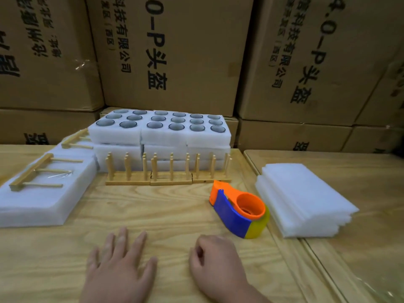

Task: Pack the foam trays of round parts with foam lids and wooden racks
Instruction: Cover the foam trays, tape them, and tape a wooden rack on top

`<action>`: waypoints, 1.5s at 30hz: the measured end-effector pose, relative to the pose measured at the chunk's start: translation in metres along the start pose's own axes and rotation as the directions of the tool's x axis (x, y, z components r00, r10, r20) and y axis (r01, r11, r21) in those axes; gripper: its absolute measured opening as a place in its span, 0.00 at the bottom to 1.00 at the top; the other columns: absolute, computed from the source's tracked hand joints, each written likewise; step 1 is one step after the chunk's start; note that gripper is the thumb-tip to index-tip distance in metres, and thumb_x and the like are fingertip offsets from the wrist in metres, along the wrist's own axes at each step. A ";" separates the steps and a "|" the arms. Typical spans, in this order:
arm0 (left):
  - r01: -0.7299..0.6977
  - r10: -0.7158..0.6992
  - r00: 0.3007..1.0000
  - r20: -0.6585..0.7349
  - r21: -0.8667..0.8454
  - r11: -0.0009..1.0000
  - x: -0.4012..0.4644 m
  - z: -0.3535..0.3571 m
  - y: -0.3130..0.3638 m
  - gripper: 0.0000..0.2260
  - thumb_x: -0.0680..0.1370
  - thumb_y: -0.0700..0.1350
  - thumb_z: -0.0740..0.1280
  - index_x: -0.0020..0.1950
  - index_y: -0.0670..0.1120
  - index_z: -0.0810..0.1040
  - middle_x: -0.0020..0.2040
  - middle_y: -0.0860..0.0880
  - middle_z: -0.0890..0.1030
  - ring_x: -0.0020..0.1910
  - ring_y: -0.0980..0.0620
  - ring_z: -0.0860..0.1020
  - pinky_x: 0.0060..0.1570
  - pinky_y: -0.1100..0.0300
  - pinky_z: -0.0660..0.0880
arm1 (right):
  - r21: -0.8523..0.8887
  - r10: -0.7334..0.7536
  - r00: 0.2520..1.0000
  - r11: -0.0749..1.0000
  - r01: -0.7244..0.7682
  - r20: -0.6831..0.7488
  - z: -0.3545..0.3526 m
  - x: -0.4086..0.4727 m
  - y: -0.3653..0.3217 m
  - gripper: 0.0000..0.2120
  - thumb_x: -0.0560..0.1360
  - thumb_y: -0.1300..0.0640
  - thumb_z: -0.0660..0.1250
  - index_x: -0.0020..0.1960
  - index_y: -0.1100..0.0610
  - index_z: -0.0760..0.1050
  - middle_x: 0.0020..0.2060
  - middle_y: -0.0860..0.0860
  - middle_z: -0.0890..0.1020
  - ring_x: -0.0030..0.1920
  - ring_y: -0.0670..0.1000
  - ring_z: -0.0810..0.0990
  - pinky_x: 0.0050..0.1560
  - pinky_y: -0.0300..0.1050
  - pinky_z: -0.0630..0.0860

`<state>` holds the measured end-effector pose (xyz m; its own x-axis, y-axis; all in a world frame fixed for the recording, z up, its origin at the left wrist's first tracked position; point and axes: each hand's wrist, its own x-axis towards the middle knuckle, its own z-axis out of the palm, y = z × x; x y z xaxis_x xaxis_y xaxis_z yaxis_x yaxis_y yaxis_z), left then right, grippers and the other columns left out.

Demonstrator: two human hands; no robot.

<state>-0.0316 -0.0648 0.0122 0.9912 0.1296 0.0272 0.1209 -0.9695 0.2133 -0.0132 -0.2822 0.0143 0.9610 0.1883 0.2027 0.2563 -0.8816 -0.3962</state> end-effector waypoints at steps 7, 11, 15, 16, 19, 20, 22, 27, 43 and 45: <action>0.093 -0.098 0.993 0.059 0.085 0.992 0.008 -0.012 0.017 0.47 0.53 0.70 0.28 0.75 0.74 0.37 0.83 0.58 0.39 0.82 0.55 0.44 0.78 0.50 0.47 | 0.093 -0.164 0.895 0.986 0.137 0.415 -0.049 -0.001 0.002 0.09 0.74 0.45 0.67 0.51 0.45 0.83 0.46 0.42 0.83 0.52 0.42 0.80 0.57 0.38 0.75; 0.040 -0.043 0.998 0.046 0.073 0.997 0.006 -0.019 0.024 0.44 0.58 0.72 0.41 0.76 0.71 0.61 0.82 0.50 0.61 0.79 0.45 0.64 0.73 0.37 0.59 | 0.086 -0.137 0.801 0.991 0.106 0.584 -0.118 0.044 0.006 0.11 0.77 0.41 0.65 0.56 0.42 0.77 0.39 0.33 0.80 0.43 0.35 0.78 0.45 0.33 0.73; -0.023 0.024 0.998 0.060 -0.016 1.000 0.003 -0.009 0.010 0.33 0.59 0.66 0.57 0.52 0.51 0.89 0.54 0.38 0.86 0.49 0.33 0.85 0.46 0.29 0.77 | -0.132 -0.137 0.901 0.969 0.207 0.411 -0.160 0.116 -0.003 0.07 0.80 0.47 0.66 0.56 0.45 0.78 0.38 0.38 0.80 0.41 0.38 0.78 0.41 0.36 0.74; -0.012 0.014 0.998 0.058 -0.025 1.000 0.004 -0.008 0.010 0.33 0.58 0.66 0.57 0.50 0.51 0.89 0.54 0.38 0.86 0.48 0.33 0.85 0.45 0.30 0.77 | -0.181 -0.142 0.922 0.959 0.218 0.360 -0.168 0.135 -0.007 0.07 0.80 0.48 0.66 0.56 0.46 0.78 0.40 0.39 0.80 0.41 0.40 0.78 0.42 0.37 0.74; -0.008 0.011 0.999 0.038 -0.072 0.997 0.009 -0.008 0.011 0.32 0.58 0.67 0.56 0.48 0.52 0.89 0.51 0.39 0.87 0.46 0.35 0.86 0.44 0.32 0.78 | -0.385 -0.102 0.955 0.899 0.209 0.279 -0.181 0.192 -0.011 0.13 0.79 0.47 0.65 0.63 0.45 0.75 0.50 0.42 0.79 0.49 0.48 0.78 0.51 0.46 0.77; -0.005 0.007 0.999 0.032 -0.080 0.997 0.011 -0.007 0.010 0.32 0.58 0.67 0.56 0.47 0.52 0.90 0.51 0.40 0.87 0.45 0.35 0.86 0.48 0.34 0.78 | -0.451 -0.072 0.958 0.871 0.196 0.276 -0.183 0.211 -0.012 0.16 0.79 0.46 0.65 0.67 0.45 0.73 0.55 0.44 0.79 0.53 0.50 0.77 0.54 0.48 0.77; 0.000 0.001 1.000 0.018 -0.098 0.995 0.015 -0.004 0.008 0.32 0.58 0.67 0.56 0.46 0.52 0.90 0.51 0.40 0.87 0.45 0.36 0.86 0.55 0.46 0.70 | -0.545 -0.014 0.968 0.824 0.153 0.251 -0.182 0.243 -0.012 0.23 0.78 0.44 0.65 0.72 0.44 0.68 0.62 0.49 0.76 0.62 0.54 0.75 0.60 0.52 0.76; -0.003 0.004 1.000 0.005 -0.078 0.997 0.021 -0.001 0.004 0.32 0.60 0.69 0.55 0.46 0.53 0.90 0.50 0.40 0.87 0.43 0.36 0.86 0.48 0.49 0.63 | -0.647 0.185 0.964 0.762 -0.017 0.191 -0.158 0.293 -0.005 0.33 0.76 0.44 0.63 0.77 0.33 0.54 0.79 0.51 0.60 0.76 0.61 0.63 0.69 0.60 0.65; -0.009 0.003 0.999 -0.043 -0.117 0.993 0.028 0.005 0.002 0.30 0.58 0.67 0.56 0.47 0.56 0.88 0.52 0.40 0.87 0.46 0.35 0.86 0.50 0.50 0.63 | -0.607 0.096 0.995 0.790 -0.089 -0.021 -0.142 0.306 0.022 0.22 0.78 0.53 0.61 0.66 0.32 0.64 0.42 0.45 0.78 0.51 0.54 0.69 0.66 0.60 0.56; 0.007 -0.012 0.999 -0.041 -0.116 0.993 0.028 0.006 0.003 0.31 0.57 0.67 0.56 0.45 0.54 0.89 0.52 0.40 0.86 0.47 0.35 0.86 0.51 0.48 0.64 | -0.584 0.058 0.996 0.807 -0.089 -0.071 -0.157 0.300 0.019 0.19 0.78 0.54 0.61 0.64 0.35 0.65 0.43 0.46 0.78 0.51 0.55 0.70 0.66 0.60 0.57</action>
<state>-0.0036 -0.0658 0.0074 0.9867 0.1492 0.0643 0.1206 -0.9380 0.3250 0.2632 -0.3107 0.2083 0.9644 0.1053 0.2426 0.0604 -0.9808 0.1854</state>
